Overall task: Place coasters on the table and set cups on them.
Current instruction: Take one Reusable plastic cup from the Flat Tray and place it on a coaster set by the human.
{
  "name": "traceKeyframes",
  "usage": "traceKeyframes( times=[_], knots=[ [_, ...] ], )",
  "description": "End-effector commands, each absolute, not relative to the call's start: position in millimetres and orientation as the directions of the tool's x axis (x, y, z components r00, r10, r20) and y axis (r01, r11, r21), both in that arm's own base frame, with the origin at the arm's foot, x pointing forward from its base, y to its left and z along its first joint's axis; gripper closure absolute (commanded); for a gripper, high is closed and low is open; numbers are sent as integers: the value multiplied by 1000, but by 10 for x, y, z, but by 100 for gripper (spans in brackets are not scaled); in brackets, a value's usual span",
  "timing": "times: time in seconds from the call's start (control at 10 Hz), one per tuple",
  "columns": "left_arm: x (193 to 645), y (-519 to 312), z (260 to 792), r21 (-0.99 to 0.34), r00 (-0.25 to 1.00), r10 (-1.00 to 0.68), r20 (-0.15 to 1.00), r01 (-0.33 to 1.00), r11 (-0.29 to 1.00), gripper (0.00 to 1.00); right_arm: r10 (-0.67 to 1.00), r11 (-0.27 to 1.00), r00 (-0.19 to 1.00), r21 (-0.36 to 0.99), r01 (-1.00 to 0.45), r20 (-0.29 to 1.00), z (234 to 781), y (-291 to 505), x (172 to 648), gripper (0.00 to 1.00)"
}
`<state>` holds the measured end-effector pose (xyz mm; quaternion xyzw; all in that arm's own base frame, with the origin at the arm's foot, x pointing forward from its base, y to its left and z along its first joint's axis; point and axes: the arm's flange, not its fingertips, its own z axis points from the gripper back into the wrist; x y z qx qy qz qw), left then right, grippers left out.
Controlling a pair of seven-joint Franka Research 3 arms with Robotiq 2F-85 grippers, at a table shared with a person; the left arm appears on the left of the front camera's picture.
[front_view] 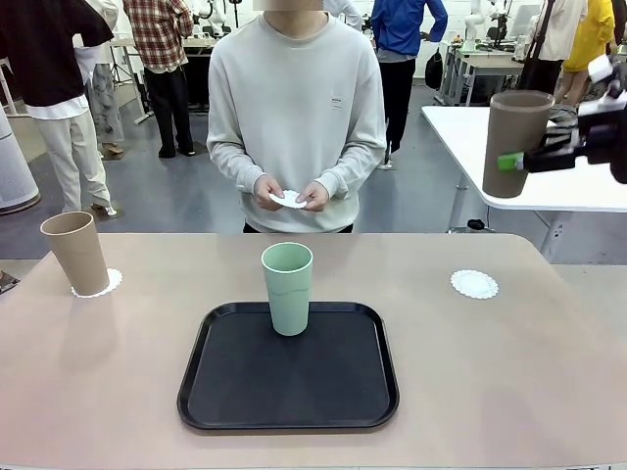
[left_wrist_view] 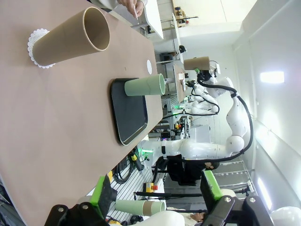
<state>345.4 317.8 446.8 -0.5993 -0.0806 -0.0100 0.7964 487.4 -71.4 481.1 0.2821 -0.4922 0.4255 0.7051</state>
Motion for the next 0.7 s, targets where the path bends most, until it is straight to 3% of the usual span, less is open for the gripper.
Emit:
traceKeyframes(
  times=[0.0,0.6],
  knots=[
    [3438,3178,4490,-956,987,83,140,113,271,0,342,462,153,-25,-886,927,4567,-882,5000,16],
    [3438,3178,4490,-956,987,83,140,113,271,0,218,392,212,113,-913,953,3612,-1035,5121,16]
  ],
)
